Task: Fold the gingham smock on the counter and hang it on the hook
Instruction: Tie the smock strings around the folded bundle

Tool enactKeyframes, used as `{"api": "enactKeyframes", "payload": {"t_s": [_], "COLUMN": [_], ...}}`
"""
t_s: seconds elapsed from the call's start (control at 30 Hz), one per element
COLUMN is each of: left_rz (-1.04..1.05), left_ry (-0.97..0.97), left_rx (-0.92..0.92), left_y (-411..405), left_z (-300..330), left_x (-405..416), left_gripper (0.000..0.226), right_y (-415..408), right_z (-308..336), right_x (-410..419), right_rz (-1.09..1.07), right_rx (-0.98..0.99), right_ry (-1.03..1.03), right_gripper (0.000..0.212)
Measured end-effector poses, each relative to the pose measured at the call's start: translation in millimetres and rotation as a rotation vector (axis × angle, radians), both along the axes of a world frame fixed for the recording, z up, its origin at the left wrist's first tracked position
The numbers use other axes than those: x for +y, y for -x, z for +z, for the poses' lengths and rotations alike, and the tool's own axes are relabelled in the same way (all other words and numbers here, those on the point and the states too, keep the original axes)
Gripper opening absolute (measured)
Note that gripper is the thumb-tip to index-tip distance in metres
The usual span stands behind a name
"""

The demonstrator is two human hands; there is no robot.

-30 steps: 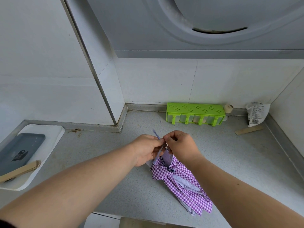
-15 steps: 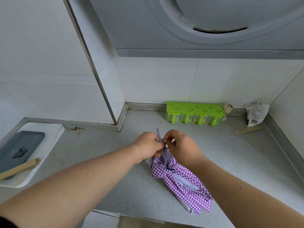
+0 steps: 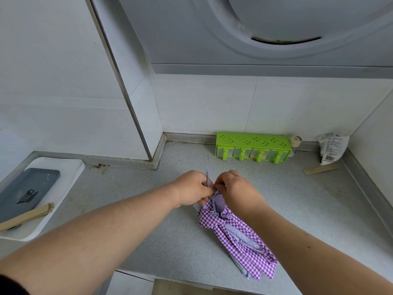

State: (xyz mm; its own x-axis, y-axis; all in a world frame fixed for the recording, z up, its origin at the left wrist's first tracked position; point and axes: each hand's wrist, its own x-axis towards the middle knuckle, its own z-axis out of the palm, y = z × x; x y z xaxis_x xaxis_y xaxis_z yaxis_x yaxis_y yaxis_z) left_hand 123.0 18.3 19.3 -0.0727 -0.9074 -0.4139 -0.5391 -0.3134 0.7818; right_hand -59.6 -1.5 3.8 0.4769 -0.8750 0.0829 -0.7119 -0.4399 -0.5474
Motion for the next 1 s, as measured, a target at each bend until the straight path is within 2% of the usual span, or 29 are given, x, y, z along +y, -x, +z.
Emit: {"api": "enactKeyframes", "payload": {"t_s": [0.1,0.27,0.33,0.5,0.6,0.77,0.87,1.0], "left_rz": [-0.079,-0.185,-0.184,-0.062,0.036,0.076,0.057,0.030], "left_ry": [0.032,0.019,-0.020,-0.179,-0.210,-0.213,-0.209,-0.212], "left_rx": [-0.075,-0.132,-0.086,0.248,0.380,0.408,0.376,0.348], "left_y": [-1,-3,-3,-6,-8,-7,-8,-9], "left_z": [4,9,8,2,-1,-1,0,-1], "left_x": [0,3,4,7,6,5,4,6], "left_gripper": [0.014,0.021,0.018,0.017,0.018,0.014,0.013,0.013], "right_y": [1,4,4,5,8,9,7,4], "right_z": [-2,0,1,5,4,6,6,7], "right_x": [1,5,7,12,15,18,20,24], "right_rz": [-0.030,-0.045,-0.035,-0.045,-0.051,-0.124,-0.137,-0.158], "right_rx": [-0.037,-0.114,-0.107,-0.108,-0.173,-0.292,-0.324,-0.387], "right_ry": [-0.064,-0.158,-0.156,-0.180,-0.200,-0.309,-0.311,-0.345], "right_gripper": [0.008,0.019,0.019,0.017,0.015,0.011,0.016,0.010]}}
